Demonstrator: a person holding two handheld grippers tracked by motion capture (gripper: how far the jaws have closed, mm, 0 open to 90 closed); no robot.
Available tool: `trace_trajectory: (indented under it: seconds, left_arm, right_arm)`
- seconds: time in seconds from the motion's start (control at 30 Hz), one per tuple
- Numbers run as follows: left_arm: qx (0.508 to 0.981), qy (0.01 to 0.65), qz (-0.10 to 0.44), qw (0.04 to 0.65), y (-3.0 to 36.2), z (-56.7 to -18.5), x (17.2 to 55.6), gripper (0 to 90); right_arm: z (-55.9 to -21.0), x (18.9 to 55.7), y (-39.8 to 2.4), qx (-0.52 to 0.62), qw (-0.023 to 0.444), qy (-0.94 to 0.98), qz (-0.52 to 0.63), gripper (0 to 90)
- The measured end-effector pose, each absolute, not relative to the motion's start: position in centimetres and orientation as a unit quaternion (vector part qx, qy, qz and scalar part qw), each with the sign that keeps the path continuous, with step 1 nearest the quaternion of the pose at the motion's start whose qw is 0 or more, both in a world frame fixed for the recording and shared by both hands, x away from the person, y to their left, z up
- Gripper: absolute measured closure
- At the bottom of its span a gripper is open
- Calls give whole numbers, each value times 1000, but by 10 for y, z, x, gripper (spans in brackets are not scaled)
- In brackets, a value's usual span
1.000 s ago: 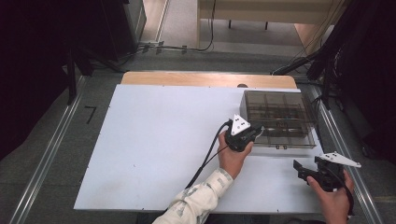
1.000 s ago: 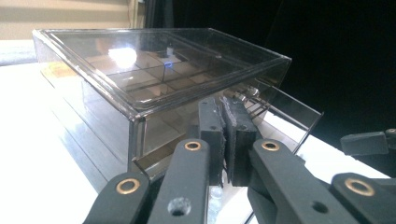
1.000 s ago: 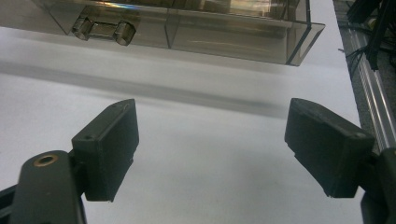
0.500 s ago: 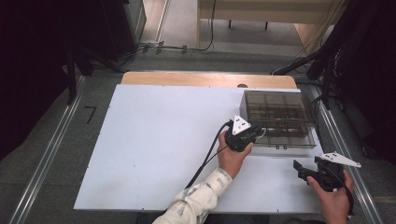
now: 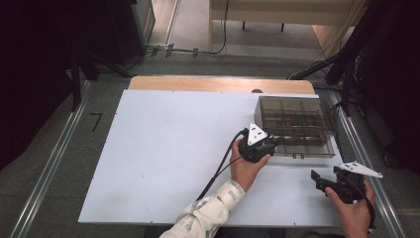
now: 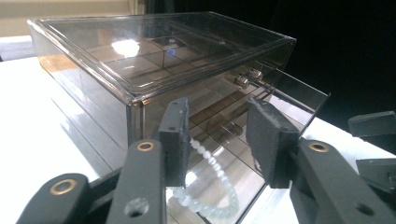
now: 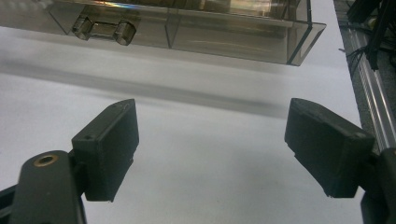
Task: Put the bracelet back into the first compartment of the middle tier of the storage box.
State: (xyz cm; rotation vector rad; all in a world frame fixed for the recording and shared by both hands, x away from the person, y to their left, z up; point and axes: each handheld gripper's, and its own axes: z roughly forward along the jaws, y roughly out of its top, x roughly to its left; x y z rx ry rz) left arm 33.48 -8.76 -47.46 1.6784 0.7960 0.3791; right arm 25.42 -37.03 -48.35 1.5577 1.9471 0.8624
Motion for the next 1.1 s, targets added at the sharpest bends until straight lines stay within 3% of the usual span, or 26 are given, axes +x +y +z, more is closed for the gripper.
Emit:
trace_trajectory:
  seconds: [0.33,0.77,1.1]
  left_arm:
    - [725,336,175,575,-86,-473,330,533]
    - [716,360,205,562,-65,-469,326,359]
    - [715,377,214,549,-47,-468,326,315]
  right_arm:
    - [-484,254,-370,573,248,714,316,161]
    - [-484,254,-370,572,251,715,314,160]
    - [-484,254,-370,573,251,715,312,160]
